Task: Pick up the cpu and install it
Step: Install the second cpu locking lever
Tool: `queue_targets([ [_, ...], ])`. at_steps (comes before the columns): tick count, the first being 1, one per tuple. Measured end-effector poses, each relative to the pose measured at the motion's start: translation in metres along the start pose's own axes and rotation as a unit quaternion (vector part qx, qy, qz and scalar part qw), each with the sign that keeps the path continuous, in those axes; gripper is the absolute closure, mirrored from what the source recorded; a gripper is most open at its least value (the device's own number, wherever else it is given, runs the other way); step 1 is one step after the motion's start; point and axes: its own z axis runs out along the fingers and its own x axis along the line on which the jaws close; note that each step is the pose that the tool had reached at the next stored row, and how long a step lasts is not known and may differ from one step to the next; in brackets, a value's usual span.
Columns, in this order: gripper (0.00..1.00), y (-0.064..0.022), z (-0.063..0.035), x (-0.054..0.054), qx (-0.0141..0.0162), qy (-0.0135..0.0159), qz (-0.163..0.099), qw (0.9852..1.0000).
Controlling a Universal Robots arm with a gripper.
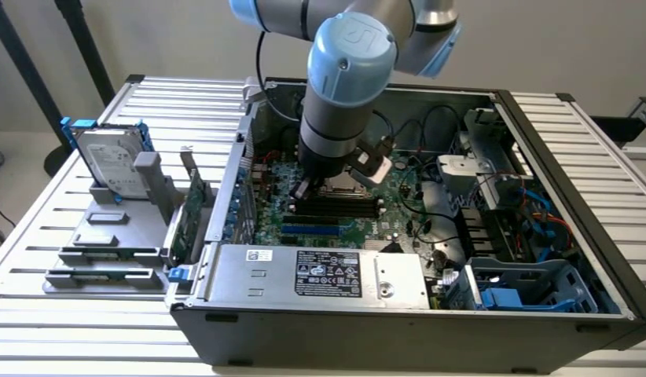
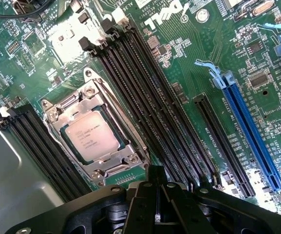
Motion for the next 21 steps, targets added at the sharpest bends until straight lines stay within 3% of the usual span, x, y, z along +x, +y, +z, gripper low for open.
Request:
queue_targets([
  [15,0.89,-0.0015,0.0046,0.0027,-0.0014,-0.002,0.0,1.0],
  [18,0.89,-0.0017,0.0054,0.0032,-0.0024,-0.0036,0.0,1.0],
  [21,0.89,-0.0019,0.0056,0.0034,-0.0048,-0.0072,0.001,1.0],
])
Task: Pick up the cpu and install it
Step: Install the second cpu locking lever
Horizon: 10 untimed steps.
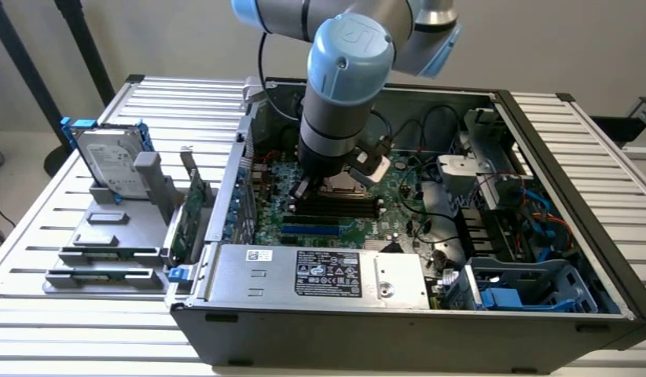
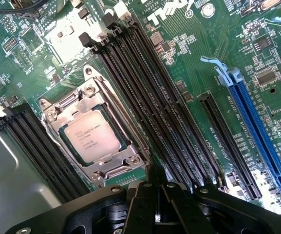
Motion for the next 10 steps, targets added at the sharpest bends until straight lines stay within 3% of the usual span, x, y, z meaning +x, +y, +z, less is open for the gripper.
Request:
queue_targets([
  [3,0.89,0.0,-0.0002,0.0,-0.0026,-0.0045,0.0,1.0],
  [10,0.89,-0.0021,-0.0072,0.0014,-0.0026,-0.005,0.001,1.0],
])
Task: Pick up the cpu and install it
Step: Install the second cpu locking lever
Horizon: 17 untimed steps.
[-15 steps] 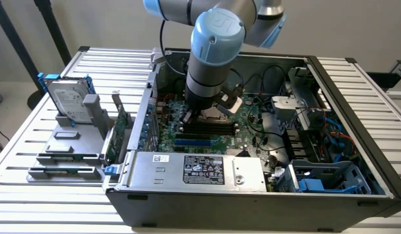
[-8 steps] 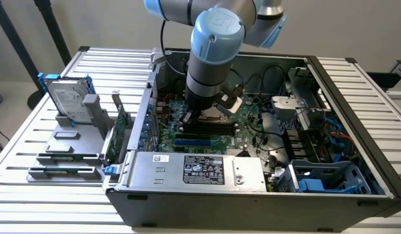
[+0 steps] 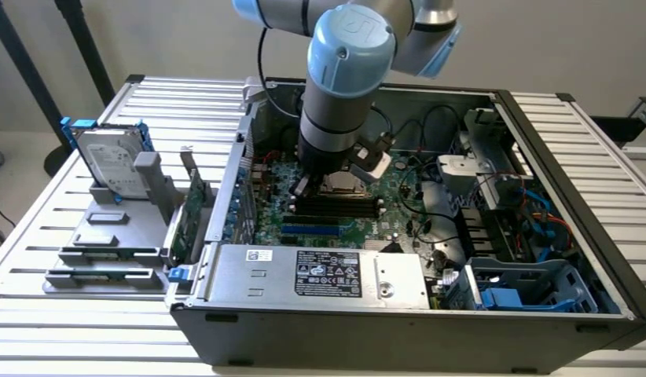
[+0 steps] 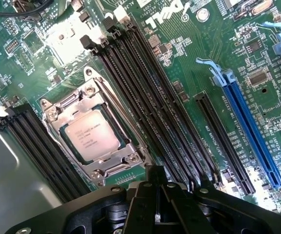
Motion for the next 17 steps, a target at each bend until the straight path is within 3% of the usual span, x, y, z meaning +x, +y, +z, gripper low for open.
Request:
queue_targets([
  [10,0.89,-0.0087,-0.0047,0.001,0.0039,-0.0032,-0.006,1.0],
  [17,0.89,-0.0133,-0.0049,-0.002,0.0049,-0.002,-0.007,1.0],
])
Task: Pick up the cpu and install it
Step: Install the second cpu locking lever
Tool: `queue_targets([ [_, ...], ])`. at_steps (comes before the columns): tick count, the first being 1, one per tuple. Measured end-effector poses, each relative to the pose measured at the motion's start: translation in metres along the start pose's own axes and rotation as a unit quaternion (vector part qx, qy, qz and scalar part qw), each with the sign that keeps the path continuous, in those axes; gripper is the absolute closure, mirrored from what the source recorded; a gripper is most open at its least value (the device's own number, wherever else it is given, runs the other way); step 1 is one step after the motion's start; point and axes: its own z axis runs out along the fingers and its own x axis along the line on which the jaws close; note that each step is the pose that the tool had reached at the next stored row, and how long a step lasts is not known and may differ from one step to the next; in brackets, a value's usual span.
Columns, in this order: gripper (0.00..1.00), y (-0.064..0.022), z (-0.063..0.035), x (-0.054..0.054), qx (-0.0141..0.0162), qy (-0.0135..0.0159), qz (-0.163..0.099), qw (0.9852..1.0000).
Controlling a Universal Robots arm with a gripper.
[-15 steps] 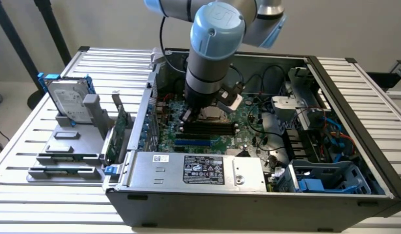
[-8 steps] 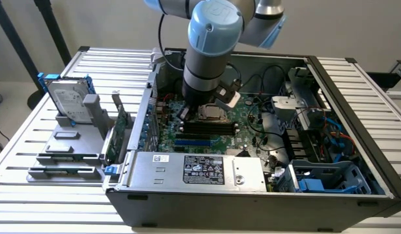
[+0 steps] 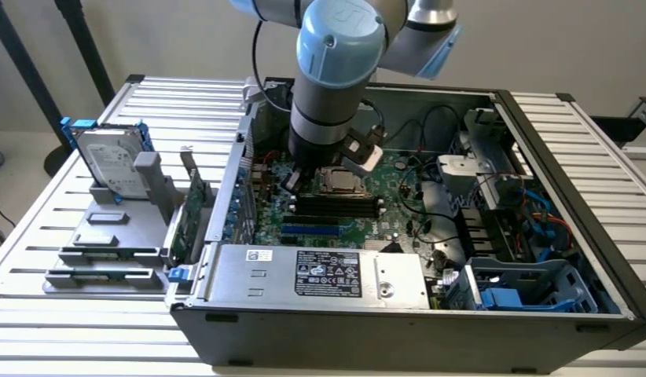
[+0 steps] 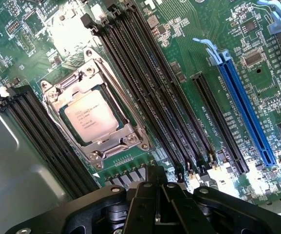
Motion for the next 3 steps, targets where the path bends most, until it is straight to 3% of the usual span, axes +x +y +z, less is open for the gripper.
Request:
queue_targets([
  [3,0.89,0.0,0.0,0.0,0.0,0.0,0.0,1.0],
])
